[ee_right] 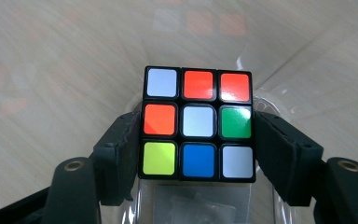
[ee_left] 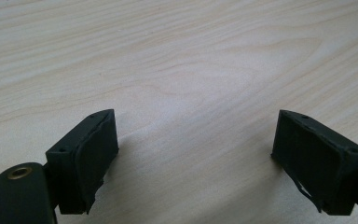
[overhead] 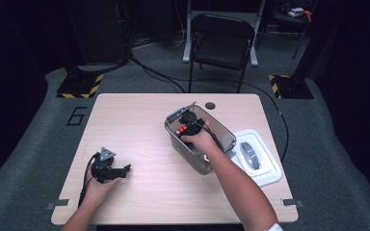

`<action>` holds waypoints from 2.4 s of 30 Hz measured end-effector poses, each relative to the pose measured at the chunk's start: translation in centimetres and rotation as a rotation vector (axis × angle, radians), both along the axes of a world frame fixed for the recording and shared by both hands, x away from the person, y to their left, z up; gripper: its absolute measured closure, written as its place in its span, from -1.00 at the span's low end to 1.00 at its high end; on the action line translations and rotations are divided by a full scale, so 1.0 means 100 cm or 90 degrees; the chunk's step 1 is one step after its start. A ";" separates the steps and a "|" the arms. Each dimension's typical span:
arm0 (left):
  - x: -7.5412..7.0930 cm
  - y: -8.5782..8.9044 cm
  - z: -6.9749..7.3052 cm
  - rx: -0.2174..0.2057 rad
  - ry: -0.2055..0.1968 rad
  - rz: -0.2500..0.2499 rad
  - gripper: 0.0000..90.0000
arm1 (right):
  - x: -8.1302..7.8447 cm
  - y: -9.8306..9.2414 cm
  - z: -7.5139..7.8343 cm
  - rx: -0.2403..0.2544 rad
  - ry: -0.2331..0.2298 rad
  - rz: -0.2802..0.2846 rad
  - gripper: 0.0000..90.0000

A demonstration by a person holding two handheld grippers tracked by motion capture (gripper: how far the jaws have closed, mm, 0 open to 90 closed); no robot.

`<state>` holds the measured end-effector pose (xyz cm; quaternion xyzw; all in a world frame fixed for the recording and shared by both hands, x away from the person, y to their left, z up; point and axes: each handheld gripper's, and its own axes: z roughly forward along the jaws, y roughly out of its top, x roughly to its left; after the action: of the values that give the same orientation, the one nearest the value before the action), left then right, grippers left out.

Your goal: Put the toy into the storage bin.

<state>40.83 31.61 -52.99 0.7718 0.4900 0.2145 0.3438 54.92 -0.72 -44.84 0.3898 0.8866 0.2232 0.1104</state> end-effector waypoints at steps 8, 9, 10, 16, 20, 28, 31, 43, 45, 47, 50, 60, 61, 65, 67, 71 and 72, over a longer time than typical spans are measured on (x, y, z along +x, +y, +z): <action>0.000 0.000 0.000 0.000 0.000 0.000 -0.69 | -0.003 -0.002 0.005 0.008 -0.004 -0.006 -0.24; 0.000 0.000 0.000 0.000 0.000 0.000 -0.69 | -0.003 -0.003 0.006 0.012 -0.005 -0.006 -0.23; 0.000 0.000 0.000 0.000 0.000 0.000 -0.69 | -0.004 -0.003 0.008 0.017 -0.002 -0.010 -0.20; 0.000 0.000 0.000 0.000 0.000 0.000 -0.69 | -0.008 -0.010 0.021 0.042 -0.016 -0.007 -0.17; 0.000 0.000 0.000 0.000 0.000 0.000 -0.69 | -0.010 -0.014 0.029 0.037 -0.020 -0.009 -0.17; 0.000 0.000 0.000 0.000 0.000 0.000 -0.69 | -0.018 -0.021 0.048 0.062 -0.037 -0.011 -0.17; 0.000 0.000 0.000 -0.001 0.000 0.002 -0.69 | -0.020 -0.025 0.054 0.065 -0.047 0.000 -0.18; 0.000 0.000 0.000 -0.001 -0.001 0.002 -0.69 | -0.035 -0.038 0.069 0.071 -0.063 0.008 -0.22; 0.000 0.000 0.000 -0.001 -0.001 0.002 -0.69 | -0.038 -0.040 0.072 0.074 -0.065 0.007 -0.22; 0.000 0.000 0.000 -0.001 -0.001 0.002 -0.69 | -0.040 -0.043 0.075 0.077 -0.069 0.011 -0.21; 0.000 0.000 0.000 -0.001 -0.001 0.002 -0.69 | -0.043 -0.047 0.079 0.081 -0.076 0.015 -0.21; 0.000 0.000 0.000 -0.002 -0.001 0.003 -0.69 | -0.054 -0.062 0.089 0.084 -0.088 0.017 -0.21; 0.000 0.000 0.000 -0.002 -0.001 0.003 -0.69 | -0.055 -0.064 0.090 0.089 -0.092 0.014 -0.21; 0.000 0.000 0.000 -0.002 -0.001 0.003 -0.69 | -0.059 -0.070 0.094 0.093 -0.098 0.010 -0.21; 0.000 0.000 0.000 -0.002 -0.001 0.003 -0.69 | -0.061 -0.075 0.096 0.093 -0.097 0.011 -0.21; 0.000 0.000 0.000 -0.002 -0.002 0.003 -0.69 | -0.067 -0.082 0.099 0.094 -0.103 0.017 -0.21; 0.000 0.000 0.000 -0.002 -0.001 0.003 -0.69 | -0.068 -0.083 0.100 0.095 -0.103 0.017 -0.21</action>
<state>40.79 31.58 -53.01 0.7702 0.4914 0.2154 0.3449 48.12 -9.02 -34.85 0.3657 0.8607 0.3211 0.1495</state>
